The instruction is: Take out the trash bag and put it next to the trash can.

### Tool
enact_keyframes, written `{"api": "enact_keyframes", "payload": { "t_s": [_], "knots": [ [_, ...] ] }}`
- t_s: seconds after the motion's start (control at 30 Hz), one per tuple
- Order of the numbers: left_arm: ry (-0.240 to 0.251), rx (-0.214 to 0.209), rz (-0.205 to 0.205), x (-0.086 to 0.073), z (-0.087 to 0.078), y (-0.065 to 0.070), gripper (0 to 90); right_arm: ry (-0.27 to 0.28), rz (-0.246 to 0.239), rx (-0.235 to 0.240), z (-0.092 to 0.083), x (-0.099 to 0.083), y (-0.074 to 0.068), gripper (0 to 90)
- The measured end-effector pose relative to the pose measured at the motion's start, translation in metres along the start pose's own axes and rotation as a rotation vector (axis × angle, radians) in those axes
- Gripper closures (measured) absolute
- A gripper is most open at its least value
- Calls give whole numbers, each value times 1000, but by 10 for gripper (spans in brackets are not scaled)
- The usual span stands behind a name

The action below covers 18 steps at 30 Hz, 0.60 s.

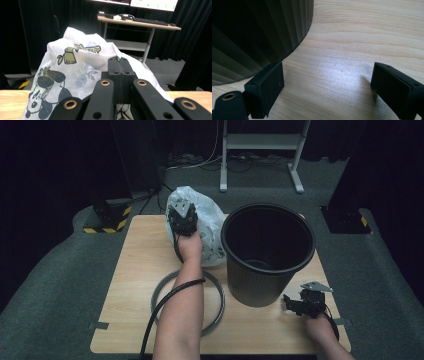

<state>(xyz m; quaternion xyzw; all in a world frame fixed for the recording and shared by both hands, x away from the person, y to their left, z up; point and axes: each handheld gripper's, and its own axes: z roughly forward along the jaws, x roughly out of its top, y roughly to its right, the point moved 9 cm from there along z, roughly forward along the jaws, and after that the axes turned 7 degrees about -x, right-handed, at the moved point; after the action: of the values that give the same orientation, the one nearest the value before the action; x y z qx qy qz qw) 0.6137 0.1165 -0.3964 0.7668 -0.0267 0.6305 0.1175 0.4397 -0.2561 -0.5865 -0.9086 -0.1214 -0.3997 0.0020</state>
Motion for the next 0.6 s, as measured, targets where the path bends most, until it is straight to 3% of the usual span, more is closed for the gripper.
{"api": "enact_keyframes", "payload": {
  "t_s": [0.27,0.5,0.6],
  "knots": [
    [-27,-30,-5,-9,-1,4,872,0,-3,3,0,0,0,115],
    [-36,-81,-3,0,-10,7,589,0,-4,3,0,0,0,115],
    [-7,-118,3,6,-17,10,442,1,1,6,-1,0,-1,118]
  ]
}}
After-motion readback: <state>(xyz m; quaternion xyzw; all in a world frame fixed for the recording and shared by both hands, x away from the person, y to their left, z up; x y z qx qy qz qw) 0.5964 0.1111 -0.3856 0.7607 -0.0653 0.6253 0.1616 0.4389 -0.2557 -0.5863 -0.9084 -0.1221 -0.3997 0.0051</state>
